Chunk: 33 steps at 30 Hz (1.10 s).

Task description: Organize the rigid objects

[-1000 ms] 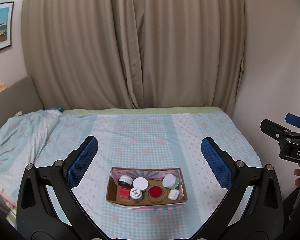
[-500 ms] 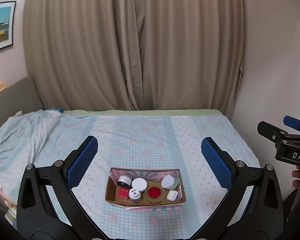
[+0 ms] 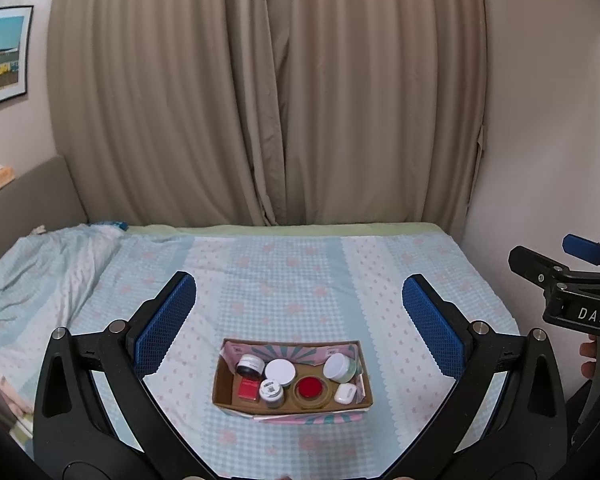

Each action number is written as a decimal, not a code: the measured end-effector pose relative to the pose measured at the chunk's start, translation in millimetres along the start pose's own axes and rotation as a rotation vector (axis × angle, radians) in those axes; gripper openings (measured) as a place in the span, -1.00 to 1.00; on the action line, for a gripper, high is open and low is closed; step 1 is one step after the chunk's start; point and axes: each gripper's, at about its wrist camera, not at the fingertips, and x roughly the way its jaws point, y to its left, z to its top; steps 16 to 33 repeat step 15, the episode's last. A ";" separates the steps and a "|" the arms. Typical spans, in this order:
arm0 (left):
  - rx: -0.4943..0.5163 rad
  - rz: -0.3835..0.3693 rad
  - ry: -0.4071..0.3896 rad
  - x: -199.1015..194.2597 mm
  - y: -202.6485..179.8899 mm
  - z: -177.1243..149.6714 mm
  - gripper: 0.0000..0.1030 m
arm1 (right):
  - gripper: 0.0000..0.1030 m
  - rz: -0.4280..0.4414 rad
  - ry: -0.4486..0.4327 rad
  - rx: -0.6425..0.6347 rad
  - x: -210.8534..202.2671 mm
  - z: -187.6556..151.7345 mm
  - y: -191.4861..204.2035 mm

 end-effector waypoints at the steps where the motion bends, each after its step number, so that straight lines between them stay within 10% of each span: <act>1: 0.003 0.005 -0.004 -0.6 -0.5 0.4 1.00 | 1.00 0.000 -0.001 -0.001 0.1 0.0 0.0; 33: 0.004 0.043 -0.084 -10.0 -3.7 1.9 1.00 | 1.00 0.001 -0.001 -0.005 0.2 0.8 -2.1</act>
